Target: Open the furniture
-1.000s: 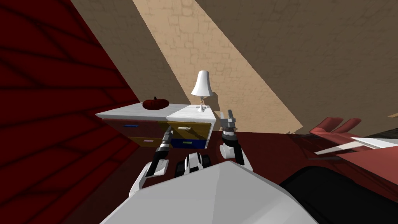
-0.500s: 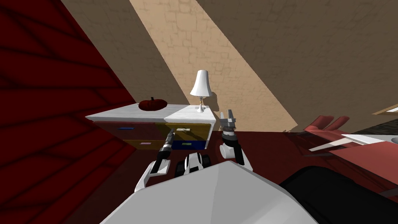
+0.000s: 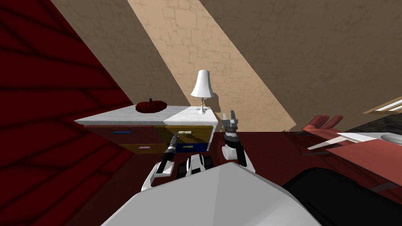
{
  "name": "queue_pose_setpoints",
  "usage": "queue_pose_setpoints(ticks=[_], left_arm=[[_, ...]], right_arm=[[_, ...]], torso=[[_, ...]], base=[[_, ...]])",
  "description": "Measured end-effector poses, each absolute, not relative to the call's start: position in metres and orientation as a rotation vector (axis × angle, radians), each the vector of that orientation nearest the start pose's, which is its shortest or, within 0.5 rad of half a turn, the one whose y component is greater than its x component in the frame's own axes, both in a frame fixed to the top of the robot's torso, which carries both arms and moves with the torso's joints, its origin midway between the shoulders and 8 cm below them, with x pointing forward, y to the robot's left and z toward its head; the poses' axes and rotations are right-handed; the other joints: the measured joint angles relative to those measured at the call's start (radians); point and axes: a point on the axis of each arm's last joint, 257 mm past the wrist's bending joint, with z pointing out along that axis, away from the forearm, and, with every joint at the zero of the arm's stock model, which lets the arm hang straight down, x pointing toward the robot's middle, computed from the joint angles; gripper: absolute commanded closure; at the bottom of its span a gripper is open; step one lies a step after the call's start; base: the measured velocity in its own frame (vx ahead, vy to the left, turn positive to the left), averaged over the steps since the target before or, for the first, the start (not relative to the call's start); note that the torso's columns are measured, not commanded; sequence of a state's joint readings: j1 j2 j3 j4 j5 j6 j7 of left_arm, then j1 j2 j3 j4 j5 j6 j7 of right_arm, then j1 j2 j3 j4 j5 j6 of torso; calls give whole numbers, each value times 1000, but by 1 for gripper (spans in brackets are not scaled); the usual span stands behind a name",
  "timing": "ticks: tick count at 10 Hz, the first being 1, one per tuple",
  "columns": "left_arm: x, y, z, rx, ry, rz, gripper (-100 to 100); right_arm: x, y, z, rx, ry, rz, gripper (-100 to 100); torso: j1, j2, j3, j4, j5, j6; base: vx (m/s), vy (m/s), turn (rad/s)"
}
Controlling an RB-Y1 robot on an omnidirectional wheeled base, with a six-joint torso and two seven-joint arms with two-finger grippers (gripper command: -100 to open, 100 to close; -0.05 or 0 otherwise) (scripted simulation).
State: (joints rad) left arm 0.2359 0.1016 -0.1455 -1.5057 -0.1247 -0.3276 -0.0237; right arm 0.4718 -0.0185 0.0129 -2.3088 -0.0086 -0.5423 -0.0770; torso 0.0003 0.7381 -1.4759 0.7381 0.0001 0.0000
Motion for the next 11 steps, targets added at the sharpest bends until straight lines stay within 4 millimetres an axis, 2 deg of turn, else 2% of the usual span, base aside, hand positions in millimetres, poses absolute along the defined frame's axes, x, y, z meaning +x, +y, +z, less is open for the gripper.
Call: queue_pose_setpoints(ticks=[2,3,8,9,11], left_arm=[[459,197,-302,-969,1386,-1144,-100],[459,197,-302,-969,1386,-1144,100],[453,195,-299,-965,1391,-1149,100],[452,195,-299,-965,1391,-1149,-100],[457,195,-298,-974,1395,-1146,-100]], right_arm=[[332,-268,54,600,536,1426,0],[332,-268,54,600,536,1426,0],[332,-268,54,600,536,1426,0],[332,-268,54,600,536,1426,0],[332,-268,53,600,536,1426,0]], torso=[[-1,1,1,0,0,0],[-1,1,1,0,0,0],[-1,2,1,0,0,0],[-1,-5,-3,-1,0,0],[0,-13,-8,-4,0,0]], base=[[8,1,-4],[0,0,0],[-149,13,17],[74,7,-43],[165,15,-31]])
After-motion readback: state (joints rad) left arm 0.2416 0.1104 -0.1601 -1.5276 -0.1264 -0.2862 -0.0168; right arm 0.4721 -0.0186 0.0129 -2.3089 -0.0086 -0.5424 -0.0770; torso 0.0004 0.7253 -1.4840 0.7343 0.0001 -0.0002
